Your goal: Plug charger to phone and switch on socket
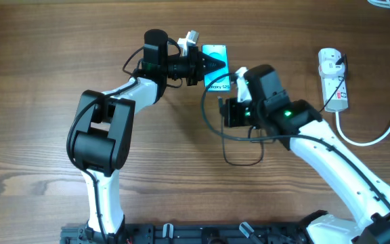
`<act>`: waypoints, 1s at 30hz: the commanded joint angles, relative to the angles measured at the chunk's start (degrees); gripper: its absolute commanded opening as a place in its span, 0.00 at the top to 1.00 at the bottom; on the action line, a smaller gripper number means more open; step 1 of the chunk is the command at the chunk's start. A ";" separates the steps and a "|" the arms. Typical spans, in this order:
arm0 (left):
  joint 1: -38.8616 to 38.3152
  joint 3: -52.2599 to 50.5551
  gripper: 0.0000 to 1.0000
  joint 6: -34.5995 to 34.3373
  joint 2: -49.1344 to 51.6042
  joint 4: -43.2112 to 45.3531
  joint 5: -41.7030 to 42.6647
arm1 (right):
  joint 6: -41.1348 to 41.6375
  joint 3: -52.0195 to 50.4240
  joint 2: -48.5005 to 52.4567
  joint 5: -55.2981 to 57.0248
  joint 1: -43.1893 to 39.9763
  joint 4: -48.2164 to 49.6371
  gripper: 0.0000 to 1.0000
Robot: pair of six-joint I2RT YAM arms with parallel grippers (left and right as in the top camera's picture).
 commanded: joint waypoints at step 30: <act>-0.11 1.01 0.96 2.97 -0.11 0.42 -2.54 | -0.42 -0.15 4.17 -5.07 -1.03 2.60 0.96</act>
